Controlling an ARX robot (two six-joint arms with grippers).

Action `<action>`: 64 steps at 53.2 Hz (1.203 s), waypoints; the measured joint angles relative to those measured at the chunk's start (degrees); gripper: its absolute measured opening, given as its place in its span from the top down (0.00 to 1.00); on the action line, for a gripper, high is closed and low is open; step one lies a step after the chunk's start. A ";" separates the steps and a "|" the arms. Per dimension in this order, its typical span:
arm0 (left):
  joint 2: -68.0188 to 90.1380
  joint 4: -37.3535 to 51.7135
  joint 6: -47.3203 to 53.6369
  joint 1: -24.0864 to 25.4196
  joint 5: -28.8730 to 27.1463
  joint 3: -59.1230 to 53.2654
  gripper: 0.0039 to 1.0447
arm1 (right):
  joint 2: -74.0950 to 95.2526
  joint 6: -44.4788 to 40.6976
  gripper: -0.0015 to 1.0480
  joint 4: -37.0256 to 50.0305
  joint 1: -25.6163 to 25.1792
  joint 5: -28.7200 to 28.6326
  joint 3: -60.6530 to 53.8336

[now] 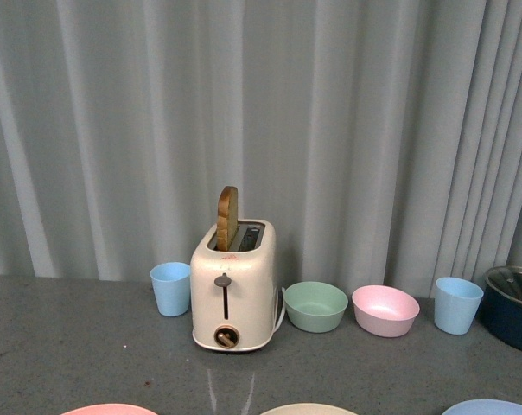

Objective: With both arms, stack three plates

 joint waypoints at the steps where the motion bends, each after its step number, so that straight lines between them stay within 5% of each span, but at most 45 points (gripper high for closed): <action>1: 0.02 -0.02 0.02 0.00 0.04 0.02 0.06 | 0.00 0.00 0.07 0.00 0.00 0.00 0.00; 8: 17.57 -23.04 3.72 2.54 12.09 11.10 0.06 | 0.00 -0.02 0.07 0.00 -0.02 -0.20 0.00; 16: 37.64 -19.21 8.76 2.29 13.55 21.77 0.06 | 0.00 -0.02 0.07 0.00 0.00 0.00 0.00; 22: 55.34 -17.51 13.64 2.78 13.20 33.46 0.06 | 0.00 -0.02 0.07 0.00 0.00 -0.02 0.00; 36: 87.34 -32.33 25.40 4.07 9.07 60.11 0.06 | 0.00 -0.02 0.07 0.00 0.00 0.00 0.00; 64: 105.61 -34.34 22.03 5.99 4.02 67.89 0.06 | 0.00 -0.02 0.07 0.00 0.00 0.00 0.00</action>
